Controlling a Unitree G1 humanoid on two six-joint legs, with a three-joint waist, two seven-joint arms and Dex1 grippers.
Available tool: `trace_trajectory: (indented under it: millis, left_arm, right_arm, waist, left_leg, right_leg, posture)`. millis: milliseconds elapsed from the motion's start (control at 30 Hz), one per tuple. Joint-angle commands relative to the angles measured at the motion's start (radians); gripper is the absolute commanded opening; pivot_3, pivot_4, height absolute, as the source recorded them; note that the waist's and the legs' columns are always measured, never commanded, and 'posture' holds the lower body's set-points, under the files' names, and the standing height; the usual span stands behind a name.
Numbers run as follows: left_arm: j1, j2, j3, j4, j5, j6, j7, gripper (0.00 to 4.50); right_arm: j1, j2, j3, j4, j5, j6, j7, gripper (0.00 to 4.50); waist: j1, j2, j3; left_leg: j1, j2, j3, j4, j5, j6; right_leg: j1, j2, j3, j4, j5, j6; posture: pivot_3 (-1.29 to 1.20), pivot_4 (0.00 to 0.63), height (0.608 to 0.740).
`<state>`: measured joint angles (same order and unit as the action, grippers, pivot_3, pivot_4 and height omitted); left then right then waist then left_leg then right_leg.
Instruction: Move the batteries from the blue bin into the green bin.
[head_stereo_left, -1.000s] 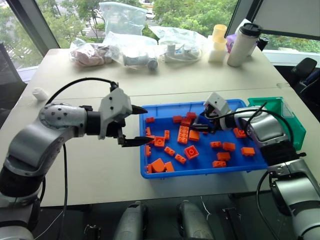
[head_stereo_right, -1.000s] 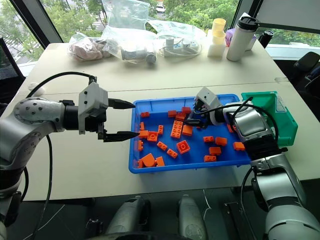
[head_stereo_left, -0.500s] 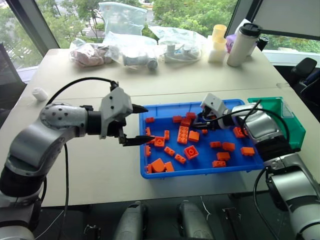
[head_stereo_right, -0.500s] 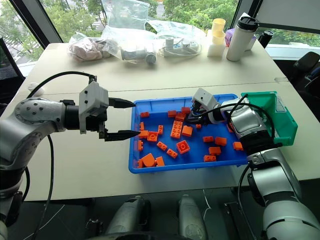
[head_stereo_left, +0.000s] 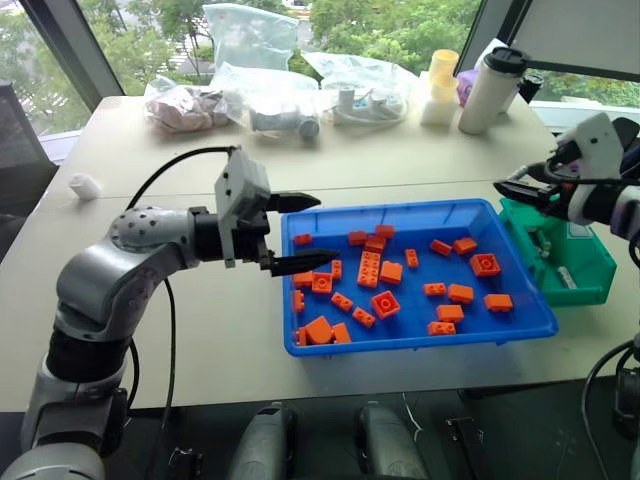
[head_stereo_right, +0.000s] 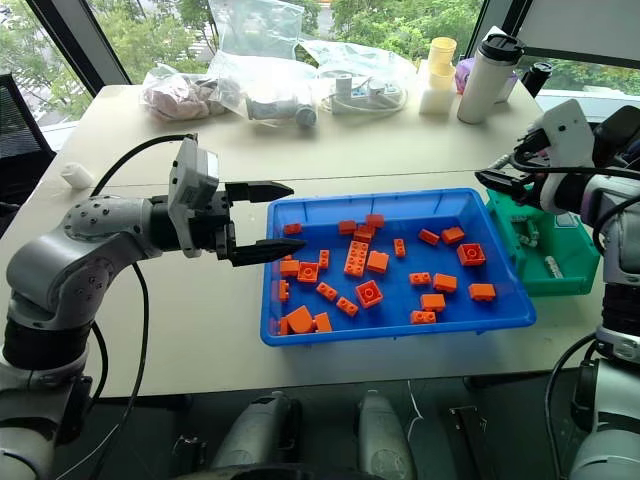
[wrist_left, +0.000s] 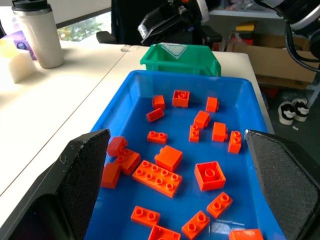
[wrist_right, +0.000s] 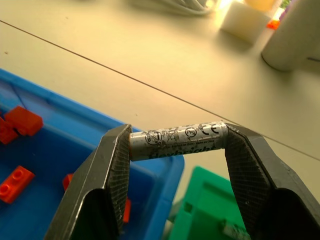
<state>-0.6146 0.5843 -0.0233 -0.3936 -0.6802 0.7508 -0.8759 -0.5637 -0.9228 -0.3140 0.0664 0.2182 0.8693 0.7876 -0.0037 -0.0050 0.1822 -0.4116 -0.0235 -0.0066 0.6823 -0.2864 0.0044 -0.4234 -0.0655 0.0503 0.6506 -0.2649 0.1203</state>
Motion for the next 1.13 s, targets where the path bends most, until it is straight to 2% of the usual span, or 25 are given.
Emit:
trace_trajectory:
  millis: [33, 233, 300, 400, 667, 733, 867, 933, 1000, 1133]
  left_arm:
    - [-0.048, -0.051, -0.006, 0.032, -0.022, -0.022, 0.003, 4.50]
    - [-0.069, -0.067, -0.055, 0.082, 0.028, -0.052, -0.041, 4.50]
    - [-0.068, -0.066, -0.059, 0.089, 0.035, -0.061, -0.049, 4.50]
    - [-0.063, -0.059, -0.059, 0.084, 0.039, -0.060, -0.055, 4.50]
    - [-0.039, -0.032, -0.032, 0.081, 0.076, -0.085, -0.024, 4.50]
    - [-0.023, 0.005, 0.001, 0.097, 0.093, -0.083, -0.009, 4.50]
    - [0.030, 0.071, 0.040, 0.072, 0.089, -0.074, -0.014, 4.50]
    - [0.135, 0.171, 0.155, -0.021, 0.041, 0.005, -0.011, 4.50]
    - [0.215, 0.230, 0.240, -0.089, -0.010, 0.065, 0.007, 4.50]
    - [0.306, 0.268, 0.339, -0.170, -0.093, 0.142, 0.047, 4.50]
  right_arm:
    - [0.034, -0.013, -0.071, -0.033, -0.002, 0.038, -0.084, 2.19]
    - [0.077, 0.008, -0.089, 0.003, 0.007, 0.067, -0.170, 2.19]
    - [0.080, 0.010, -0.085, 0.023, 0.009, 0.062, -0.184, 3.26]
    - [0.076, 0.013, -0.086, 0.047, 0.015, 0.042, -0.197, 4.47]
    - [0.045, -0.003, -0.092, 0.050, 0.044, -0.032, -0.184, 4.47]
    - [0.093, -0.017, -0.102, -0.038, 0.101, -0.094, -0.078, 4.47]
    - [0.184, -0.032, -0.142, -0.161, 0.182, -0.114, 0.023, 4.47]
    - [0.301, -0.052, -0.261, -0.283, 0.287, -0.066, 0.139, 4.47]
    - [0.390, -0.069, -0.340, -0.360, 0.359, -0.022, 0.208, 4.47]
    - [0.525, -0.103, -0.387, -0.436, 0.429, 0.027, 0.289, 4.47]
  waist:
    - [-0.009, 0.000, 0.000]
    - [-0.013, 0.001, 0.000]
    - [-0.010, 0.001, 0.000]
    - [-0.009, 0.001, 0.000]
    - [-0.009, 0.001, 0.000]
    - [-0.010, 0.001, 0.000]
    - [-0.011, 0.001, 0.000]
    - [-0.010, 0.001, 0.000]
    - [-0.007, 0.001, 0.000]
    - [-0.003, 0.000, 0.000]
  left_leg:
    - [0.000, 0.000, 0.000, 0.000, 0.000, 0.000]
    - [0.001, 0.000, 0.001, 0.000, 0.000, 0.000]
    - [0.001, 0.000, 0.001, 0.000, 0.000, 0.000]
    - [0.001, 0.000, 0.001, 0.000, 0.000, 0.000]
    - [0.001, 0.000, 0.001, 0.000, 0.000, 0.000]
    - [0.001, 0.000, 0.001, 0.000, 0.000, 0.000]
    - [0.001, 0.001, 0.001, -0.001, 0.000, 0.000]
    - [0.001, 0.001, 0.001, -0.001, 0.000, 0.000]
    - [0.001, 0.002, 0.000, -0.003, -0.001, 0.001]
    - [0.002, 0.002, -0.001, -0.001, -0.001, 0.001]
  right_leg:
    - [0.000, 0.000, 0.000, 0.000, 0.000, 0.000]
    - [-0.001, 0.001, 0.001, 0.001, 0.000, 0.000]
    - [0.000, 0.001, 0.001, 0.001, 0.000, 0.000]
    - [0.000, 0.001, 0.001, 0.001, 0.000, 0.000]
    - [0.000, 0.001, 0.001, 0.001, 0.000, 0.000]
    - [0.000, 0.001, 0.001, 0.001, 0.000, 0.000]
    - [0.000, 0.003, 0.001, 0.001, 0.000, 0.000]
    - [0.000, 0.002, 0.001, 0.000, 0.000, 0.000]
    - [0.000, 0.002, 0.001, -0.001, 0.000, 0.000]
    - [0.005, 0.000, 0.000, -0.002, 0.000, 0.000]
  posture:
    - [0.00, 0.150, 0.740]
    - [0.00, 0.150, 0.740]
    - [0.00, 0.150, 0.740]
    - [0.00, 0.150, 0.740]
    - [0.00, 0.150, 0.740]
    - [0.00, 0.150, 0.740]
    - [0.00, 0.150, 0.740]
    - [0.00, 0.150, 0.740]
    - [0.00, 0.150, 0.740]
    - [0.00, 0.150, 0.740]
